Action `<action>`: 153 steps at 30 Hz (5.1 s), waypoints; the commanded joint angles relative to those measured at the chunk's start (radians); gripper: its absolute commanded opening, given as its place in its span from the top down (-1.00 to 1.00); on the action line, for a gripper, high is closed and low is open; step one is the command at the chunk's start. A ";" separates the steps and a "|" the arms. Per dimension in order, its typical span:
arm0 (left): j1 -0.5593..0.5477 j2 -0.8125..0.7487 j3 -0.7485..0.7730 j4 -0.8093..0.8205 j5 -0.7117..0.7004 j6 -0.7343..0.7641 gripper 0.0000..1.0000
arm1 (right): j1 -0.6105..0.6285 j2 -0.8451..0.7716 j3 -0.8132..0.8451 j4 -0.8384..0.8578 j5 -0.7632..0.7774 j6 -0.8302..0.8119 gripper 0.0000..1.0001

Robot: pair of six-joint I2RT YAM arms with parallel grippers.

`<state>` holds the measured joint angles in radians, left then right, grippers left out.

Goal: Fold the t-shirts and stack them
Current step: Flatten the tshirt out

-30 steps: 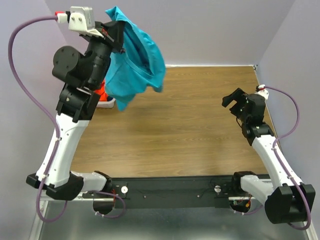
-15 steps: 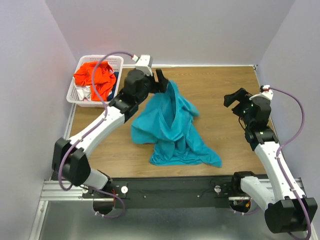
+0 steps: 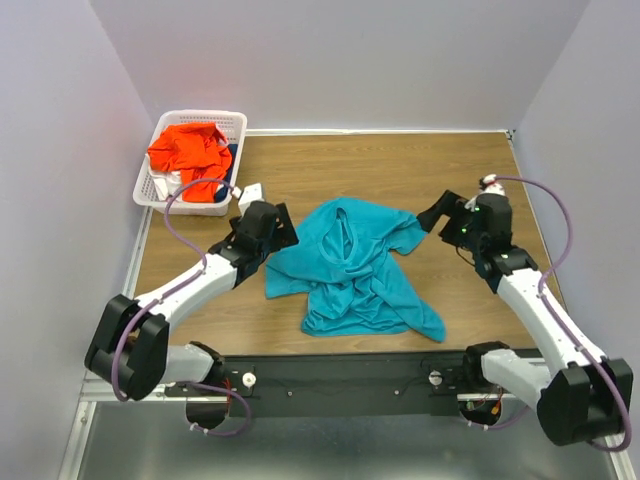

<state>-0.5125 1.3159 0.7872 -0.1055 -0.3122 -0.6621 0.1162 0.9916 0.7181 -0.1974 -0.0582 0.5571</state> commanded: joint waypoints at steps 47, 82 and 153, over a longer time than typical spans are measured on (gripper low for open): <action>0.046 -0.015 0.088 0.063 -0.014 -0.008 1.00 | 0.318 0.652 0.546 -0.046 0.555 0.024 0.95; 0.264 0.219 1.075 0.184 0.019 0.297 1.00 | 0.163 0.616 1.239 -0.043 0.402 -0.353 0.96; -0.098 0.290 -0.068 0.165 0.305 -0.103 -0.97 | 0.079 0.792 0.362 -0.162 0.305 0.037 -1.00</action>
<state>-0.5404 1.6020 0.7731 0.0677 -0.0853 -0.7280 0.2073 1.6791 0.9821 -0.3691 0.1581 0.6220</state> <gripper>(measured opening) 0.983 0.998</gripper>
